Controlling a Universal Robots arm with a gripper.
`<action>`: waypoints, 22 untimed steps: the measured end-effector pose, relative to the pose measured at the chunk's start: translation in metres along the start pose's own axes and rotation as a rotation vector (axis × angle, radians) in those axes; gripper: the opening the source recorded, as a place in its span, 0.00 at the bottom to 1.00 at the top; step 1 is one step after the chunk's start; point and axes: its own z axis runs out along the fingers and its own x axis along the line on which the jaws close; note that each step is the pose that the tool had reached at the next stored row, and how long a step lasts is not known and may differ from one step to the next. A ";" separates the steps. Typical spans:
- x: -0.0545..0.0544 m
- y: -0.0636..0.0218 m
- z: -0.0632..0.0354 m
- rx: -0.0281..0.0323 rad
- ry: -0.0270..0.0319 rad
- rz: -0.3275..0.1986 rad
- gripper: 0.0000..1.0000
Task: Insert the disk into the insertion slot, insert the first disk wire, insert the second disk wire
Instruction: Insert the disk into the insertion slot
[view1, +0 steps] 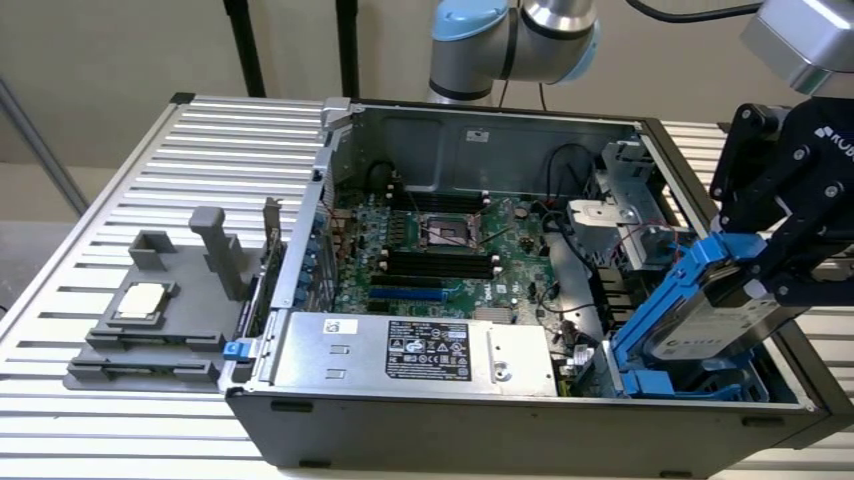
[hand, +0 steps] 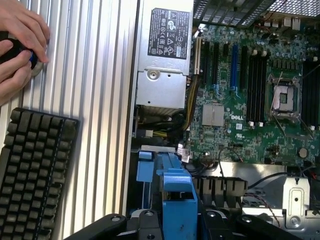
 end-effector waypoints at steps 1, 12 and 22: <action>0.000 0.0000 0.0004 -0.0002 -0.0002 -0.002 0.33; -0.004 -0.0004 0.0042 -0.0022 0.0009 -0.022 0.33; -0.005 -0.0020 0.0046 -0.0034 0.0009 -0.031 0.40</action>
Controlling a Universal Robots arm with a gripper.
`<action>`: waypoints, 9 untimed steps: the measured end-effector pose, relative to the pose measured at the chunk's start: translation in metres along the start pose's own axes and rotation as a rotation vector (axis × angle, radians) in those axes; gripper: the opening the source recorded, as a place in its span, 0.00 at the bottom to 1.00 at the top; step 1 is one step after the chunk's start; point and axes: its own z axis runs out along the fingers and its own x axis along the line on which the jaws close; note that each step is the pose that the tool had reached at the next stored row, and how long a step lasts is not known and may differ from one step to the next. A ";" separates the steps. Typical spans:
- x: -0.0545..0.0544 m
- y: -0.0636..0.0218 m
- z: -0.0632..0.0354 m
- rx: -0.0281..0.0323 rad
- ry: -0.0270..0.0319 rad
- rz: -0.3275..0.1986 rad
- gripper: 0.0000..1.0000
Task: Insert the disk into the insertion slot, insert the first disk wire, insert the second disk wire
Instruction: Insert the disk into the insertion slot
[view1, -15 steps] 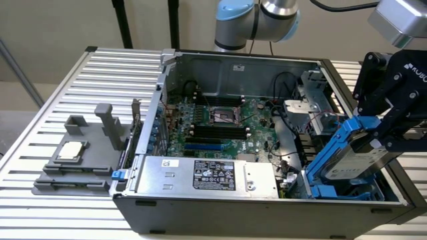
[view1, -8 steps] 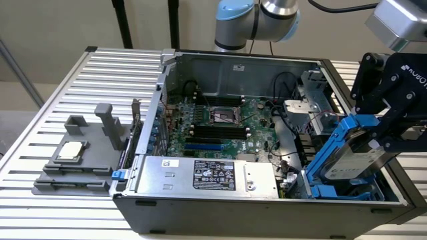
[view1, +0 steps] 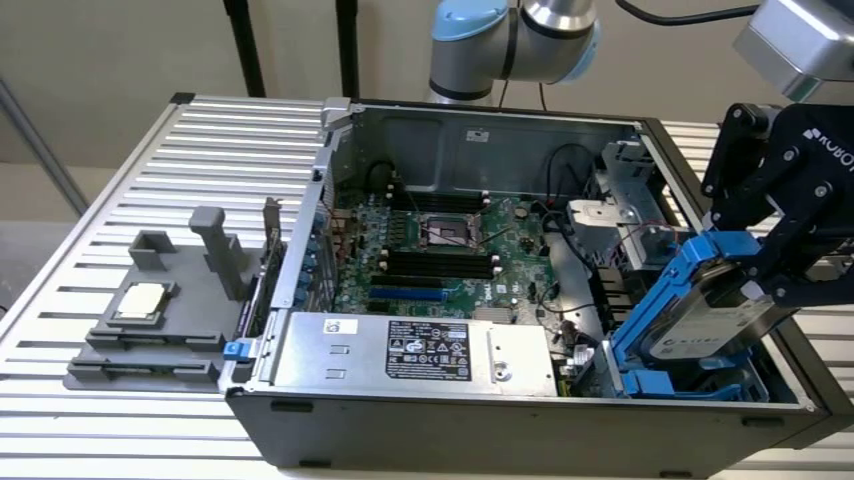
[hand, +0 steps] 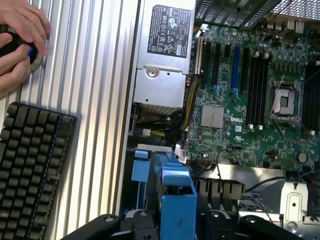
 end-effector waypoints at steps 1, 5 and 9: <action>0.000 -0.0001 0.0000 -0.0001 0.0000 0.000 0.40; 0.000 -0.0001 -0.0001 -0.0001 0.0009 -0.001 0.38; 0.000 -0.0001 -0.0001 -0.0001 0.0000 -0.001 0.33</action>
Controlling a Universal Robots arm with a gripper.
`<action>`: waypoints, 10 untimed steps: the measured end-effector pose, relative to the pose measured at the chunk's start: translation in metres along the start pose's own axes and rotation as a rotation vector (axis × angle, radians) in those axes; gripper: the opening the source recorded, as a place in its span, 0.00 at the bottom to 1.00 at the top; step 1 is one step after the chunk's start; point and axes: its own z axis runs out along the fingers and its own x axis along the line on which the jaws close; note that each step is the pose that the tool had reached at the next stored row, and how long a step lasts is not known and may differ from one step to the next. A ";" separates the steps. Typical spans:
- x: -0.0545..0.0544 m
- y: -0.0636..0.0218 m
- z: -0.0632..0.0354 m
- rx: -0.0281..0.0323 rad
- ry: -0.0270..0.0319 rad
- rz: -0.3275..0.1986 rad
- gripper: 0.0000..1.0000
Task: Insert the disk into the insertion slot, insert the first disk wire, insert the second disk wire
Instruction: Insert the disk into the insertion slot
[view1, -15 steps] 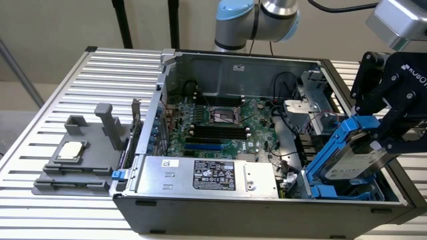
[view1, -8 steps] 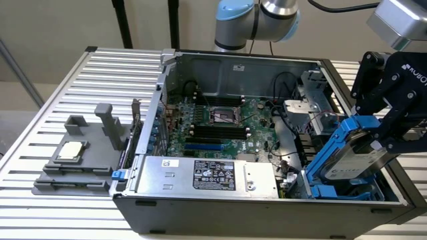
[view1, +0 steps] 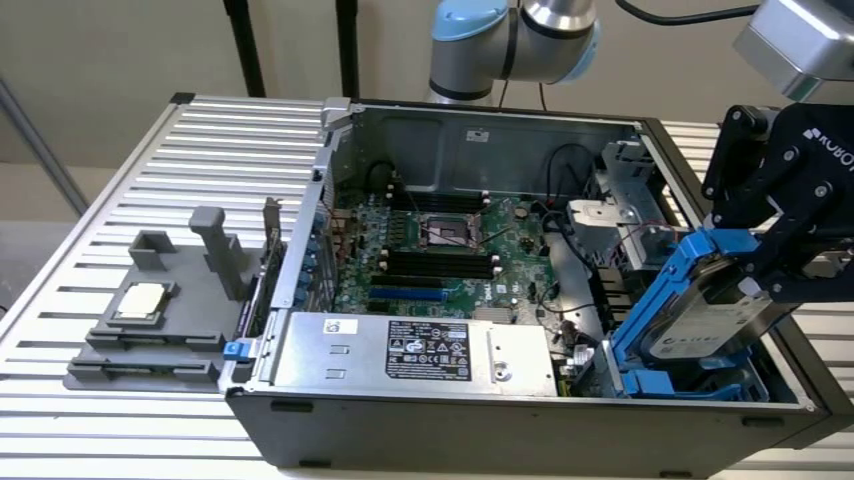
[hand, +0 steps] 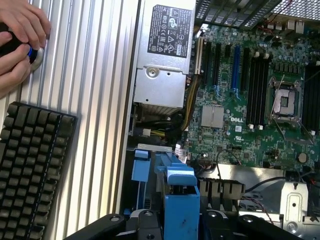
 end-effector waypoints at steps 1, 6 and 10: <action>0.000 0.0000 0.0000 0.0000 0.0000 0.000 0.33; 0.000 -0.0006 -0.0009 -0.0013 0.0013 0.000 0.33; 0.000 -0.0022 -0.0039 -0.0078 0.0027 0.001 0.33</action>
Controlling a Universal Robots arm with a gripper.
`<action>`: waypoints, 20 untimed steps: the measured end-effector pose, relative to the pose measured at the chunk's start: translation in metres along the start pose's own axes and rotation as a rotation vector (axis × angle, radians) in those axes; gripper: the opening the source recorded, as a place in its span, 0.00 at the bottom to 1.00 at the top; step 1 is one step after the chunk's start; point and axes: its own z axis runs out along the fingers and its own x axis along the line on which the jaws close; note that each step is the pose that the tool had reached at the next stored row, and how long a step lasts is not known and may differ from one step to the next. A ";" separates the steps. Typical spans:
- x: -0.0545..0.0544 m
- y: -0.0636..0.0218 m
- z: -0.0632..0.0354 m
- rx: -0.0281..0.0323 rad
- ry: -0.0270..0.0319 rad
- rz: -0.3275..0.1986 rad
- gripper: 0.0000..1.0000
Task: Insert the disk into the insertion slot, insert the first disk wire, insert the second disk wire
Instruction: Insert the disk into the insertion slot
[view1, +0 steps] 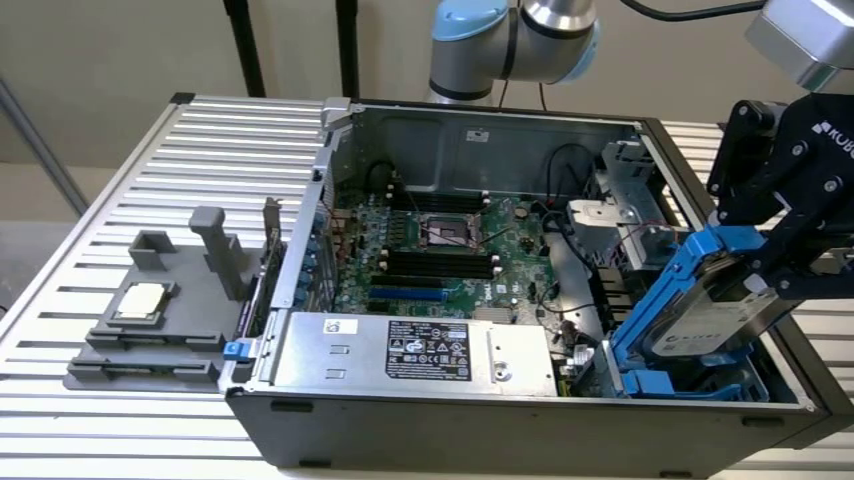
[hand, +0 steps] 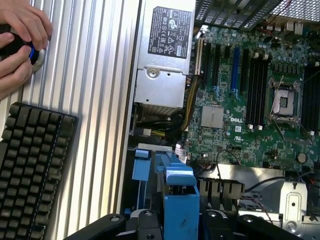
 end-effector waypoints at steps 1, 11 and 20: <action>0.000 -0.0004 0.0000 -0.0011 0.0002 0.000 0.33; 0.001 -0.0032 0.0000 -0.0048 0.0024 0.005 0.33; 0.003 -0.0032 0.0020 -0.0019 0.0037 0.041 0.33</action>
